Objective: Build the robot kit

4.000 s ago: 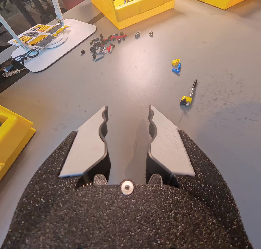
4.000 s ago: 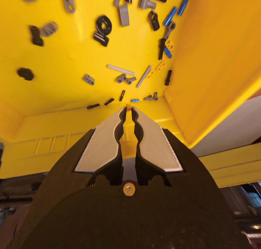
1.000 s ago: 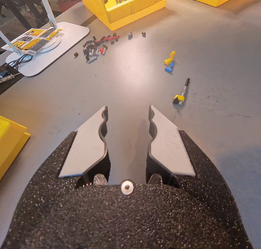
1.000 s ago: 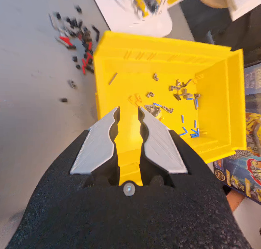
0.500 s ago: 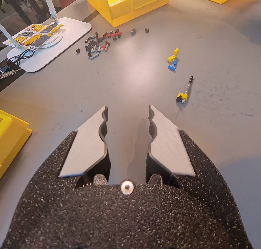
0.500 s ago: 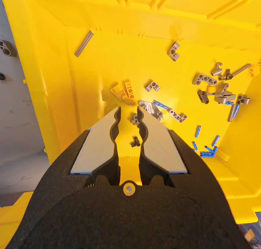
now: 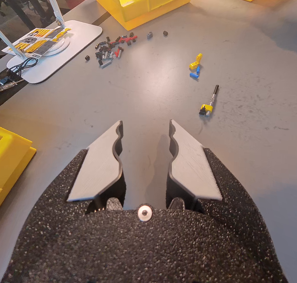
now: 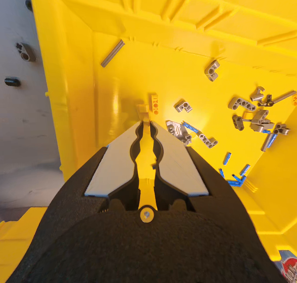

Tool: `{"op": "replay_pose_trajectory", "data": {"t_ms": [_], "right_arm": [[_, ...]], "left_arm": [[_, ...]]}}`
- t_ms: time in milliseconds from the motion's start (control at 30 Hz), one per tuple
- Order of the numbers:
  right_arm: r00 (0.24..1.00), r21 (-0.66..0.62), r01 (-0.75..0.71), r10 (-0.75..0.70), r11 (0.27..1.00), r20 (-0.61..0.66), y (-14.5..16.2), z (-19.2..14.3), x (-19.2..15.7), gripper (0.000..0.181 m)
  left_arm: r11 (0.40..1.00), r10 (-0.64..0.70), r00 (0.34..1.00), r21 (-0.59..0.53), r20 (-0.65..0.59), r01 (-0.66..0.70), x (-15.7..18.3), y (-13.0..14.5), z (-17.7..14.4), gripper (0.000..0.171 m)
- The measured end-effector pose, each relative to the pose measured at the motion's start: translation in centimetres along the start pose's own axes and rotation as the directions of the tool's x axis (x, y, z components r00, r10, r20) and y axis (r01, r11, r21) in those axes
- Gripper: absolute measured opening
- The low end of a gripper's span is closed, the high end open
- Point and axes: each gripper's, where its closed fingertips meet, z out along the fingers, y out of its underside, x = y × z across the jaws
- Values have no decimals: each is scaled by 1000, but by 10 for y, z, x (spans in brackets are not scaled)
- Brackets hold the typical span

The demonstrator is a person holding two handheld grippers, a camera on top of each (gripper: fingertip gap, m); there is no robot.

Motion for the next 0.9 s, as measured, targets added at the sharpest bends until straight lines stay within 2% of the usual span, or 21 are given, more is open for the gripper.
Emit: {"op": "replay_pose_trajectory", "data": {"t_ms": [100,233,333,400,467,567,667,767,900], "right_arm": [[999,43,19,-17,999,-48,-8,-27,-6,8],[982,176,100,-69,979,-175,-32,-85,-27,8],[970,360,158,-76,919,-233,-65,-127,-65,8],[970,460,179,-76,870,-232,-81,-137,-99,8],[977,511,170,-76,843,-200,-88,-128,-135,7],[990,519,115,-55,847,-129,-84,-89,-176,8],[995,492,45,2,870,-96,-70,-50,-192,7],[999,494,-12,37,869,-39,-62,-29,-204,8],[990,461,143,-121,876,-79,-54,-20,-223,8]], "left_arm": [[1000,1,1000,2,-3,-1,1,0,0,57],[1000,1,1000,-2,-8,-1,2,0,0,57],[1000,6,1000,-4,-9,-6,3,0,1,57],[1000,9,1000,-4,-9,-9,3,0,1,57],[1000,13,1000,-5,-9,-13,4,0,1,57],[1000,19,1000,-7,-6,-19,5,0,1,57],[1000,22,1000,-9,-4,-22,5,0,2,57],[1000,26,1000,-16,0,-26,5,1,2,57],[999,26,1000,-23,6,-26,4,2,3,57]]}}
